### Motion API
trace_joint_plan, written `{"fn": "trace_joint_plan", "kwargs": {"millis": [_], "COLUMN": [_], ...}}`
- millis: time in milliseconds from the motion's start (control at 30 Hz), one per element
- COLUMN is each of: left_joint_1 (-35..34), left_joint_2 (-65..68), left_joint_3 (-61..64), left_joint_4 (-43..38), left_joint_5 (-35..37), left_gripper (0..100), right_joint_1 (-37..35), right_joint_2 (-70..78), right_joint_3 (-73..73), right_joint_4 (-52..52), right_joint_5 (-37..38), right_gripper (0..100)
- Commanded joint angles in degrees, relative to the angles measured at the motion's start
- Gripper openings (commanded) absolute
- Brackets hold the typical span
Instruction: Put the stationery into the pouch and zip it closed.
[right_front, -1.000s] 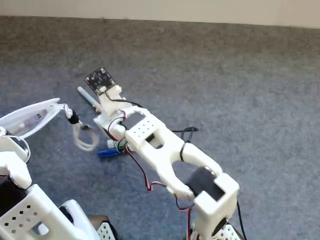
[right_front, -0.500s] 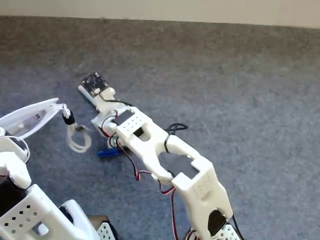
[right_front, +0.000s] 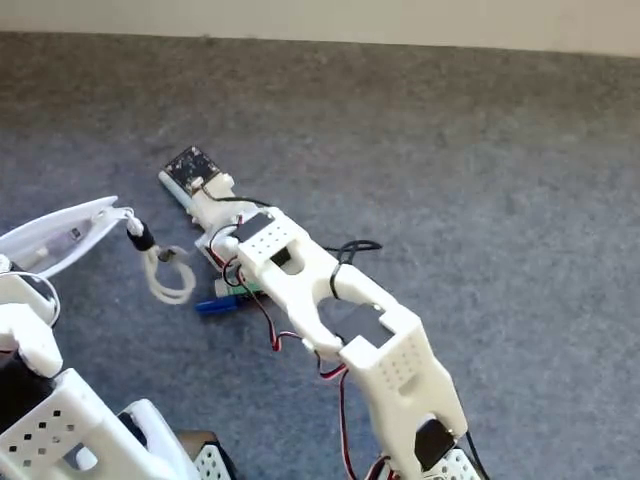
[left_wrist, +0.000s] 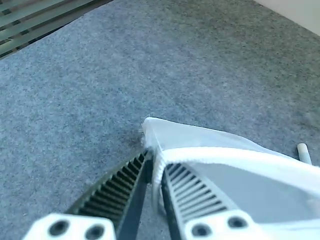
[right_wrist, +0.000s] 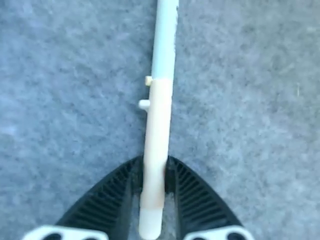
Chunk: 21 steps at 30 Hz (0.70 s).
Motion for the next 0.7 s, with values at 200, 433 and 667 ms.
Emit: {"fn": "trace_joint_plan", "kwargs": {"millis": [200,433,667], "left_joint_1": [-0.3,0.0,2.1], "left_joint_2": [-0.1,-0.1,-0.2], "left_joint_3": [-0.9,-2.2,-2.9], "left_joint_4": [-0.4,-0.2,0.0], "left_joint_5": [0.8,0.9,0.9], "left_gripper": [1,1,1], "right_joint_1": [2.9,4.3,4.6], "right_joint_2": [-5.9,-15.6,-24.0], "right_joint_3": [-0.4,6.3,14.2], "right_joint_4": [1.0,1.0,1.0], "right_joint_5": [0.5,0.5,-4.1], "right_gripper": [0.3,0.3,0.3]}}
